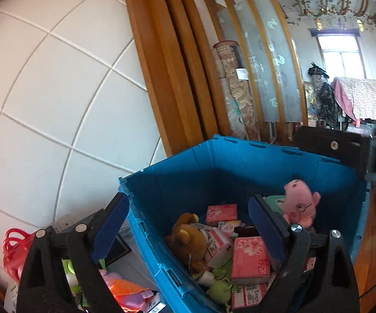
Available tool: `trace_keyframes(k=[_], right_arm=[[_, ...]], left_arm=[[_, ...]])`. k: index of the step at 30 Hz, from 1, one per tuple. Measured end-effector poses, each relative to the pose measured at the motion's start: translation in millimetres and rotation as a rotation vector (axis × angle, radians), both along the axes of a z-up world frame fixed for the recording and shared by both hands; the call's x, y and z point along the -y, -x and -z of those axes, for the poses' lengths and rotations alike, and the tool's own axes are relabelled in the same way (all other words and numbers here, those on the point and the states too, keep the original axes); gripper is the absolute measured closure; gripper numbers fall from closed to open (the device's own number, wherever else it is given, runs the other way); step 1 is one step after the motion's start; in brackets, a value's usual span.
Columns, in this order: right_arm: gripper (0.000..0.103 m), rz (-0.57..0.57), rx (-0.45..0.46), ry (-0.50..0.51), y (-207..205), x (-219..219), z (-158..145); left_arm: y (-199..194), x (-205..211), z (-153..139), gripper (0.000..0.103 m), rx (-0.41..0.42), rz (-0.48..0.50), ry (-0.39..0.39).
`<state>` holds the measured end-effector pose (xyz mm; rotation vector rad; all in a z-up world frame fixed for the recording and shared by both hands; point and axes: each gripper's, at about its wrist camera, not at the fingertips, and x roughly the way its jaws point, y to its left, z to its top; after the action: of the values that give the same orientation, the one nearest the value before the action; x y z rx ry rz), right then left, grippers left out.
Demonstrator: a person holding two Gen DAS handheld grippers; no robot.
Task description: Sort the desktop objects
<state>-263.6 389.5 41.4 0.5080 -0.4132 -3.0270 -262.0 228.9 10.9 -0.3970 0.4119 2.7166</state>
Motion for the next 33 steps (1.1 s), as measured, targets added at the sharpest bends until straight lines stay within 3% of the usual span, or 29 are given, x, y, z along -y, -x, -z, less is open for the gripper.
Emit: trace_keyframes(k=[8, 14, 17, 19, 22, 26, 33], right_arm=[[0.0, 0.048, -0.082, -0.183, -77, 53, 3], [0.0, 0.079, -0.089, -0.17, -171, 93, 6], [0.0, 0.104, -0.091, -0.17, -223, 114, 13], [0.0, 0.107, -0.084, -0.156, -254, 127, 20], [0.0, 0.074, -0.038, -0.153, -285, 142, 24], [0.0, 0.055, -0.044, -0.159, -324, 154, 19], [0.0, -0.011, -0.058, -0.178, -357, 161, 12]], left_arm=[[-52, 51, 1, 0.009, -0.026, -0.127, -0.025], [-129, 102, 6, 0.009, -0.037, -0.166, -0.078], [-173, 126, 12, 0.001, -0.057, -0.179, -0.101], [-201, 137, 17, 0.001, -0.048, -0.167, -0.085], [-237, 150, 22, 0.001, -0.019, -0.133, -0.073], [-278, 171, 20, 0.001, -0.014, -0.122, -0.142], [-306, 181, 16, 0.001, 0.006, -0.217, -0.192]])
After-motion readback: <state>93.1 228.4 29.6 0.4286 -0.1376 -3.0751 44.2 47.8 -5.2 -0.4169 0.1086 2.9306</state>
